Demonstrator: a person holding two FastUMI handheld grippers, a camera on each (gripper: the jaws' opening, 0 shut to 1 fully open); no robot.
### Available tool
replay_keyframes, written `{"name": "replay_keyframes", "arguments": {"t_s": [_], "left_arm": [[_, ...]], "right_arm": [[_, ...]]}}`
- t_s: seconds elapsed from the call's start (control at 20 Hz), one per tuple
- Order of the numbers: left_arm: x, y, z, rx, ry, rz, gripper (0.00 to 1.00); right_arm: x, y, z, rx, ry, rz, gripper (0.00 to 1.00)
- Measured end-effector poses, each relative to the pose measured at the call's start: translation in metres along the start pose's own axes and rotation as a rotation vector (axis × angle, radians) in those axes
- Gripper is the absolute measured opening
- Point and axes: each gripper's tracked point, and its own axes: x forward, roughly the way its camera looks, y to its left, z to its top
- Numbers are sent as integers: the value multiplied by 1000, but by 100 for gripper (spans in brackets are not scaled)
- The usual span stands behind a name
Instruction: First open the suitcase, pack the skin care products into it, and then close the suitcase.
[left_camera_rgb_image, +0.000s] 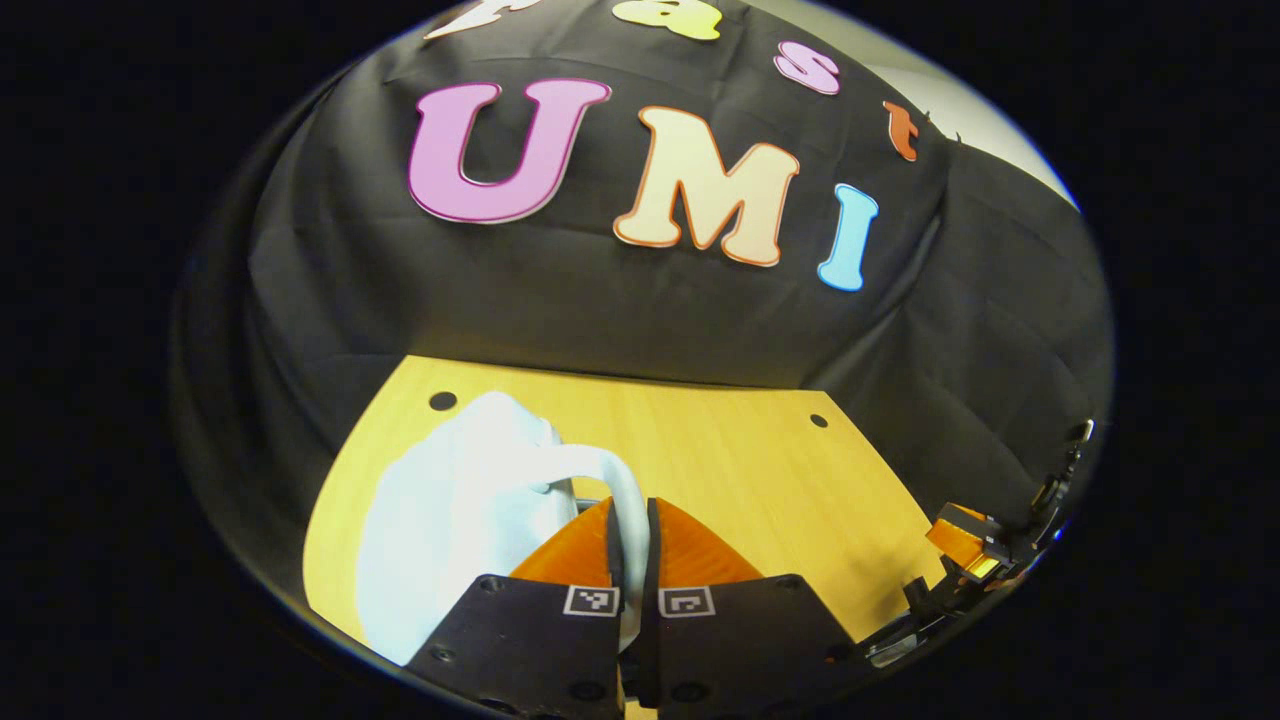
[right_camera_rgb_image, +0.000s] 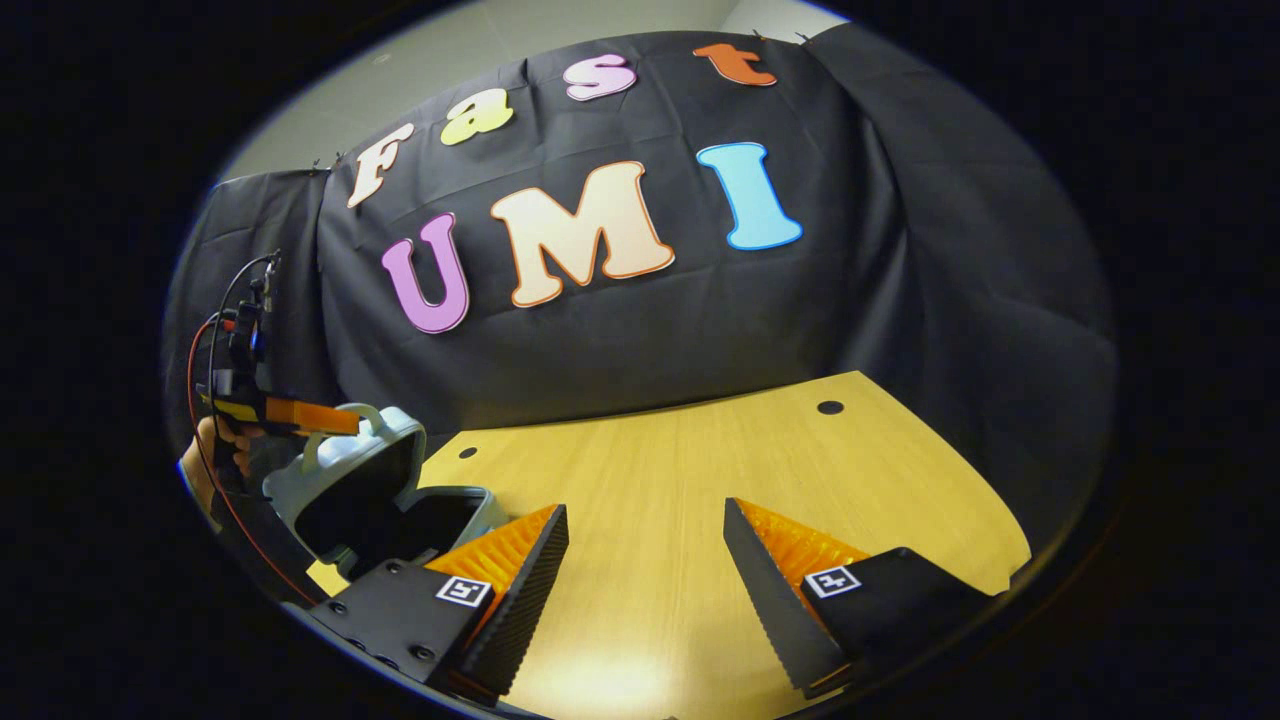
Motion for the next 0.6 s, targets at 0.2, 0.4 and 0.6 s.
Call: {"name": "replay_keyframes", "arguments": {"t_s": [0.2, 0.4, 0.6], "left_arm": [[38, -27, -51, 35, 88, -7, 1], [60, -46, -104, 34, 159, 29, 6], [52, -75, -107, 54, 83, 70, 61]], "right_arm": [[-15, -25, -1, -5, 7, -35, 97], [-30, -47, 4, -24, 4, -57, 97], [-37, -55, 22, -58, -34, -48, 97]]}}
